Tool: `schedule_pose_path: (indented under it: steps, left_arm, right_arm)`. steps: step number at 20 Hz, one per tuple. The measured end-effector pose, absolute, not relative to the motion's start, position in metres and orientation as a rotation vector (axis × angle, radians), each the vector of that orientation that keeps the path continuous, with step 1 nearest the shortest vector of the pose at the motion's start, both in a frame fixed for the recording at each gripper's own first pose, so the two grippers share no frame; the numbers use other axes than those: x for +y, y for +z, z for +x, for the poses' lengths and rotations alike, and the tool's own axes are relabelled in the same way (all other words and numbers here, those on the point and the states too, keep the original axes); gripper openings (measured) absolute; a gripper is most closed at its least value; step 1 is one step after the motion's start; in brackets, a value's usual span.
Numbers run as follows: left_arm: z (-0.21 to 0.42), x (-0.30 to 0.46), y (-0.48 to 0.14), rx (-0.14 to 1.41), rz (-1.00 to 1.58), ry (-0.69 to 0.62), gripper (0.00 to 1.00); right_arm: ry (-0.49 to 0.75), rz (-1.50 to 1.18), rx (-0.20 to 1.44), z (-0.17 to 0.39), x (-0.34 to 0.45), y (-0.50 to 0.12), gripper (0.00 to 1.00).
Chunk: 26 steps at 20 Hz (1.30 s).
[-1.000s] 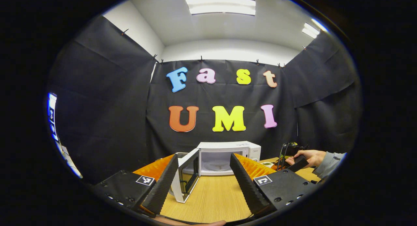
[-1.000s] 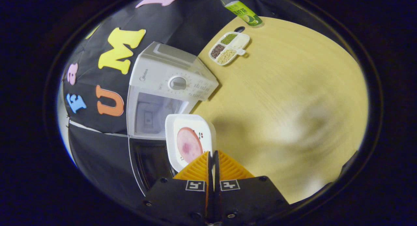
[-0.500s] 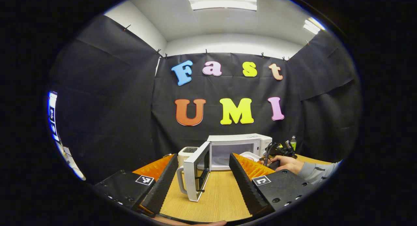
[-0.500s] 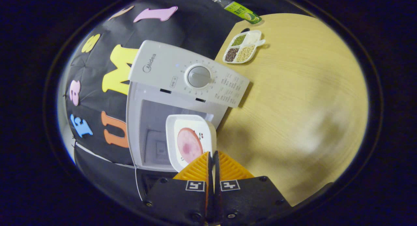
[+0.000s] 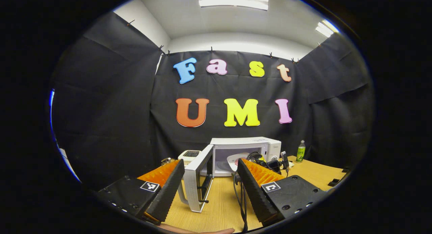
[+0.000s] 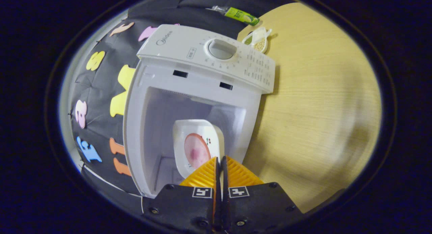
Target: Open the microwave oven with the left hand, put the food in, and close the microwave oven.
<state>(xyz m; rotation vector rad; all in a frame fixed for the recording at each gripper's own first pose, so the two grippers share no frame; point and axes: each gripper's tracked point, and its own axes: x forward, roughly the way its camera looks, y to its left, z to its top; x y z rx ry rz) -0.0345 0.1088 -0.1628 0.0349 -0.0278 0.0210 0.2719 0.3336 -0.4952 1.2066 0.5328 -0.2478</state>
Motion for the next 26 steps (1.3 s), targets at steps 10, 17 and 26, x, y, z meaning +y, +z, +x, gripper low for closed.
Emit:
schedule_pose_path:
  steps: [10, 17, 26]
  left_arm:
    - [-0.002, 0.111, -0.176, 0.01, 0.054, 0.068, 0.94]
    - [0.006, 0.106, -0.187, 0.021, 0.033, 0.054, 0.93]
    - [-0.017, 0.136, -0.178, 0.005, 0.05, 0.134, 0.94]
  right_arm:
    - [-0.144, 1.031, 0.463, 0.337, 0.362, -0.518, 0.05]
    - [-0.083, 0.808, 0.301, 0.34, 0.347, -0.51, 0.14]
    - [0.015, 0.376, 0.191, 0.323, 0.344, -0.492, 0.43]
